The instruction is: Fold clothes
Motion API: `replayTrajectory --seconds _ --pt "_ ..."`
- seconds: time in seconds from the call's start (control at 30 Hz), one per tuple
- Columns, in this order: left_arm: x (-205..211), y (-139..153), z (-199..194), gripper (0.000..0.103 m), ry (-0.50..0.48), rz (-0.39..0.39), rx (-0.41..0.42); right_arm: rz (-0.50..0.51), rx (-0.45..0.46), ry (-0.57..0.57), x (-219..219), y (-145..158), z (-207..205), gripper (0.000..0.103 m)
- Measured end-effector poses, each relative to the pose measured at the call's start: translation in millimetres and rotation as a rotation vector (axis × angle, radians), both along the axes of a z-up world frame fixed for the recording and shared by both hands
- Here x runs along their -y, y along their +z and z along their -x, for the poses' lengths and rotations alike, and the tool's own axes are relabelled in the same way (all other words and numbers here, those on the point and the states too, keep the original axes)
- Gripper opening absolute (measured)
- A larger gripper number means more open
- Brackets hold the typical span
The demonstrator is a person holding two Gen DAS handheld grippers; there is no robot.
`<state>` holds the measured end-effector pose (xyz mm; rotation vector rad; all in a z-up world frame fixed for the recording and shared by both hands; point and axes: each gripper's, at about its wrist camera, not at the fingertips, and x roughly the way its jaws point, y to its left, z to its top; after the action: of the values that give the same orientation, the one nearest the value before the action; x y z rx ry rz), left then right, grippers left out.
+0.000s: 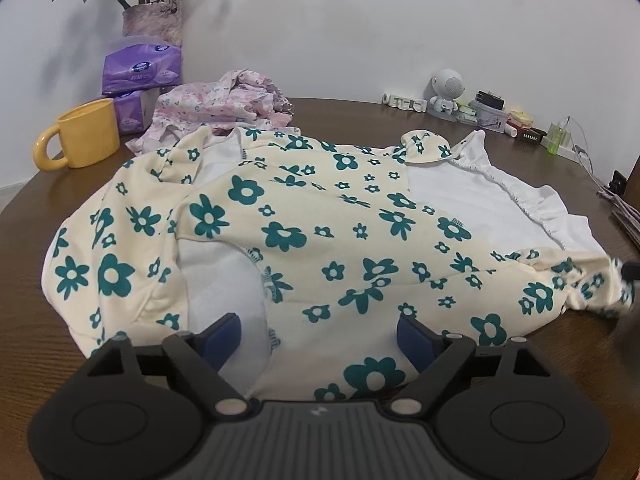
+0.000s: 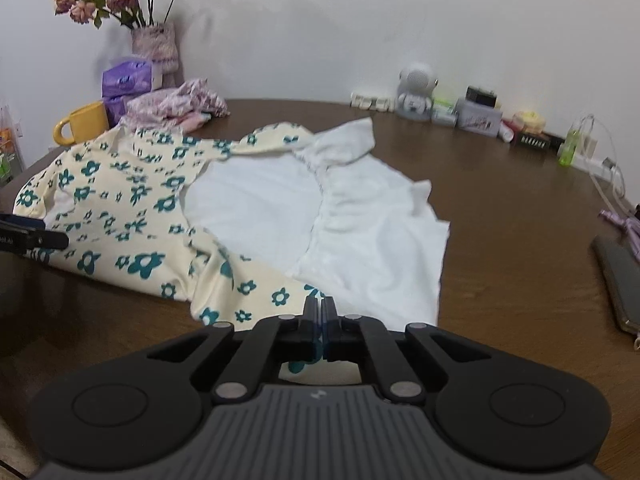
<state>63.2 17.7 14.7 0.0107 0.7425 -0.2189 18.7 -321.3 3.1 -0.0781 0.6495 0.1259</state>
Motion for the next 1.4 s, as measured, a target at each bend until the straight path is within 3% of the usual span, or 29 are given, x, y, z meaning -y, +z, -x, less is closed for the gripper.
replayTrajectory --seconds 0.3,0.5,0.73,1.07,1.4 --pt "-1.3 -1.1 4.0 0.085 0.028 -0.019 0.009 0.175 0.112 0.015 -7.0 15.6 -26.9 0.001" --pt "-3.8 -0.9 4.8 0.086 0.048 -0.023 0.010 0.251 0.128 0.045 -13.0 18.1 -56.2 0.001" --pt "-5.7 -0.7 5.0 0.086 0.074 -0.027 0.010 0.260 0.057 0.067 -10.6 -1.3 -85.4 0.001" --pt "-3.4 -2.0 6.1 0.087 0.115 -0.048 0.014 0.174 -0.020 0.066 6.6 -25.3 -97.9 0.001" --pt "0.7 -1.4 3.5 0.089 0.147 -0.063 -0.001 0.133 0.006 0.074 14.3 -27.8 -93.6 0.003"
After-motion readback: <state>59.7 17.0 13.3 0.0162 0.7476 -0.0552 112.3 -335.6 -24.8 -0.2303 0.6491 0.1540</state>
